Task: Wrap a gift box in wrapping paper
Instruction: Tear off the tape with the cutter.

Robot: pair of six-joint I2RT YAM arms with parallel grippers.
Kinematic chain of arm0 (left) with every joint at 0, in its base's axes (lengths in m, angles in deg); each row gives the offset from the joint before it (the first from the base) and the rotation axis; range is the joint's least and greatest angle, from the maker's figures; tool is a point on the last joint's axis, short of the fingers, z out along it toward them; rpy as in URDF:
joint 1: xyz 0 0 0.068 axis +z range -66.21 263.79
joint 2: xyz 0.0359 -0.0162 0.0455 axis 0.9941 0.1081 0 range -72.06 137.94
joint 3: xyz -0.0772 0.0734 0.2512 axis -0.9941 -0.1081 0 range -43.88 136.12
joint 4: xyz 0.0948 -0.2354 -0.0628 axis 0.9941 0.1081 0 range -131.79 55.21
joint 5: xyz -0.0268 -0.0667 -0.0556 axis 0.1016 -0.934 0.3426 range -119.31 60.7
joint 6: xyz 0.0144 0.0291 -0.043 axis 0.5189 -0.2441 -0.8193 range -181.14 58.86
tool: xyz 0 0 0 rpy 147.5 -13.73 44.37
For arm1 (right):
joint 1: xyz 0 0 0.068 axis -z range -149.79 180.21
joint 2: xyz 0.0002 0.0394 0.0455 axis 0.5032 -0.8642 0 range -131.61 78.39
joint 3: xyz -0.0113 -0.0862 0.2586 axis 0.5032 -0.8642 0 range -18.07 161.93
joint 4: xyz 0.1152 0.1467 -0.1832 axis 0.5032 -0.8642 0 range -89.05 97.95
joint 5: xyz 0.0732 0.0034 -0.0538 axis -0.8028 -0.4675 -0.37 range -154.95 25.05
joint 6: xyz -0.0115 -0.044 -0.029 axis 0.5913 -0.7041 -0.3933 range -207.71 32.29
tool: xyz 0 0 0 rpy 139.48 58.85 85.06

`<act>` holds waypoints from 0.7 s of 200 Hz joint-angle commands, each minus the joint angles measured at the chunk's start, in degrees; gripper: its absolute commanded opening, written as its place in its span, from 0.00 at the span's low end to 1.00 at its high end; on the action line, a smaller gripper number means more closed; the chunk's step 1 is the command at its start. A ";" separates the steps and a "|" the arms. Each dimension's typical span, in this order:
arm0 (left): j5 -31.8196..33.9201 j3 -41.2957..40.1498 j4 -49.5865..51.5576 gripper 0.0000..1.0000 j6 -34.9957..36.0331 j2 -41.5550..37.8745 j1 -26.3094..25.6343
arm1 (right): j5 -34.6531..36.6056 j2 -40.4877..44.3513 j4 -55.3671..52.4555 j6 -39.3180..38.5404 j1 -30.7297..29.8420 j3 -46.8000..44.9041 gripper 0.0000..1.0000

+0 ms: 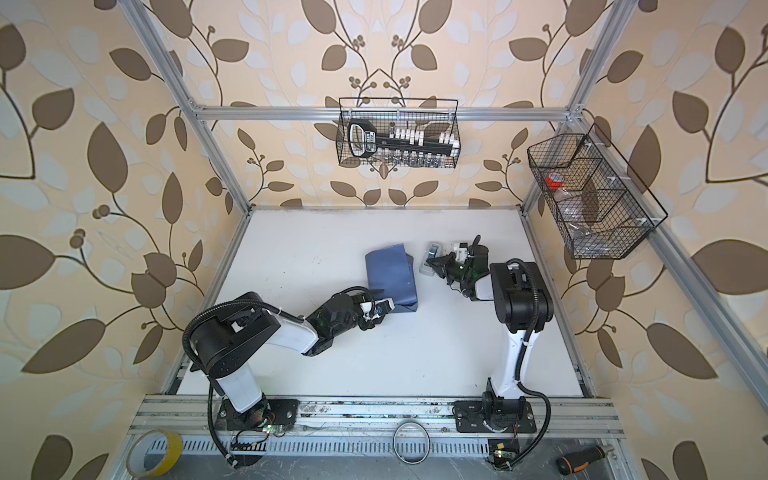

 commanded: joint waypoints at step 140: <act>-0.38 -1.17 4.25 0.57 -0.92 1.12 0.29 | -4.64 5.16 5.91 4.38 -2.19 -5.30 0.00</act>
